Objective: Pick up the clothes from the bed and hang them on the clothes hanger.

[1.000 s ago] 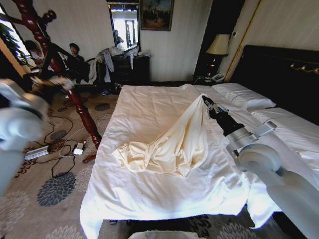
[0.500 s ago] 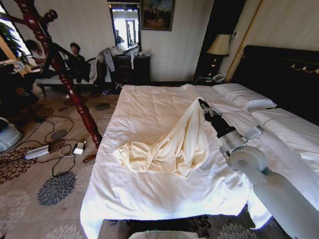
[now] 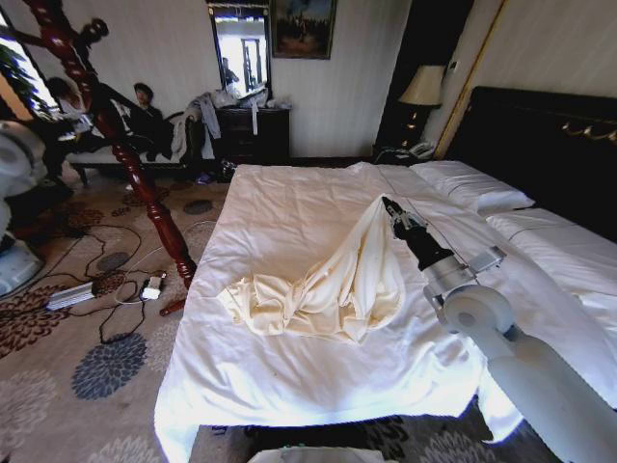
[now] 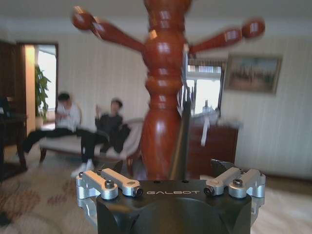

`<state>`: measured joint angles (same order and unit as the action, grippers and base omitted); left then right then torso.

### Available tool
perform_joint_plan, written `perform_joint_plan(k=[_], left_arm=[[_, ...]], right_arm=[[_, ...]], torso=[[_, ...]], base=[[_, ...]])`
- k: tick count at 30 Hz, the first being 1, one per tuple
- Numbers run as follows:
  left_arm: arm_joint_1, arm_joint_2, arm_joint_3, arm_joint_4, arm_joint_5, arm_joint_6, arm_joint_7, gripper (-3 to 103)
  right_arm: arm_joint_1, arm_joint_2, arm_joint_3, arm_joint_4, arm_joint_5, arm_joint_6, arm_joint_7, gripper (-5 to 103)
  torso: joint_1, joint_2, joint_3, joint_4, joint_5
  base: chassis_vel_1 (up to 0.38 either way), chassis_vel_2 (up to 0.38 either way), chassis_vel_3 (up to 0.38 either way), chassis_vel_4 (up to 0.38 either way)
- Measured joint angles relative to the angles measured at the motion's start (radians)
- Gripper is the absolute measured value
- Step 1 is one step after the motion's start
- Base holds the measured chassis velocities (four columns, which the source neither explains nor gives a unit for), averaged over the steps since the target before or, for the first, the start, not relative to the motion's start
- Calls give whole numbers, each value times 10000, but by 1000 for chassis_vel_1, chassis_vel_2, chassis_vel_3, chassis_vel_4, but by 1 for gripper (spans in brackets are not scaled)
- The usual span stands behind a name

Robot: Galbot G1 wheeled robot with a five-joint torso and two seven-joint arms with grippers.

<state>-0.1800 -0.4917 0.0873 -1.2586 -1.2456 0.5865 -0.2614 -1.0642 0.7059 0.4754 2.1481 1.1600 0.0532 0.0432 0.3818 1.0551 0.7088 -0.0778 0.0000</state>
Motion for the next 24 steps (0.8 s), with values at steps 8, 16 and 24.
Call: perform_joint_plan(k=[8,16,24], left_arm=[[-1032,-619,1024,752,-251,753,-119,100],[-1506,-833,1380,1131,-580,1170,-316,89],[-1950,-1203,1514,1661,-1131,1533,-541,57]], right_arm=[[-36,-13,27,59,-16,0,31,0],[-72,-48,26,49,-43,-3,47,0],[-89,-30,-29,-14,-114,-6,54,0]], torso=[[1,-1,1,-3,0],[0,0,0,1,0],[0,0,0,-2,0]], base=[[0,0,0,0],[0,0,0,0],[0,0,0,0]])
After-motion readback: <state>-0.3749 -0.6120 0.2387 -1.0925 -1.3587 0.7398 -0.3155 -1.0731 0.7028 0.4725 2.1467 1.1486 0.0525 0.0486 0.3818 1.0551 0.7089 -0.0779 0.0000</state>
